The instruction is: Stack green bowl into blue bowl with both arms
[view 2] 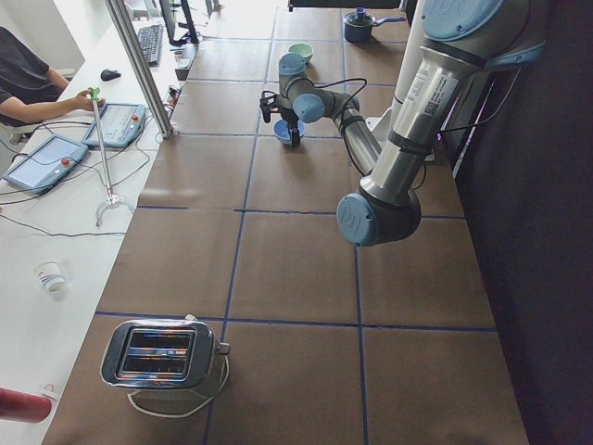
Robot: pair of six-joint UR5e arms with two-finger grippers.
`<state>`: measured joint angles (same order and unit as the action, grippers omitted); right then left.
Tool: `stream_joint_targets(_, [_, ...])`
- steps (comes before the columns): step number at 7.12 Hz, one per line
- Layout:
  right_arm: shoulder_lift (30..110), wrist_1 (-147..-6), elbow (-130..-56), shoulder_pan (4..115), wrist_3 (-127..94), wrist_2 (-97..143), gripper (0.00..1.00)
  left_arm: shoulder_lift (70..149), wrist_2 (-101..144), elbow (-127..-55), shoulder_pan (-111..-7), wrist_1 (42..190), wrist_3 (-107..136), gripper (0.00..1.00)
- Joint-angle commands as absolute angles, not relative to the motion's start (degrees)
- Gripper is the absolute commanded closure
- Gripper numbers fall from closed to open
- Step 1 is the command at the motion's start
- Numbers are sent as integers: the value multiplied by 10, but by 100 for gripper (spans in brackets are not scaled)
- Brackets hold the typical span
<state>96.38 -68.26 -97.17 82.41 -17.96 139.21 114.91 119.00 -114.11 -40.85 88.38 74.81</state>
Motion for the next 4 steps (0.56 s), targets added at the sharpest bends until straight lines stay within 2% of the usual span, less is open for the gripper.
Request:
stream_joint_targets(1, [985, -523, -967, 729, -379, 1355, 0, 1095, 1188, -1186, -436, 860, 700, 0])
stream_joint_targets(4, [1015, -459, -958, 643, -465, 1320, 0, 1072, 1188, -1196, -451, 863, 699, 0])
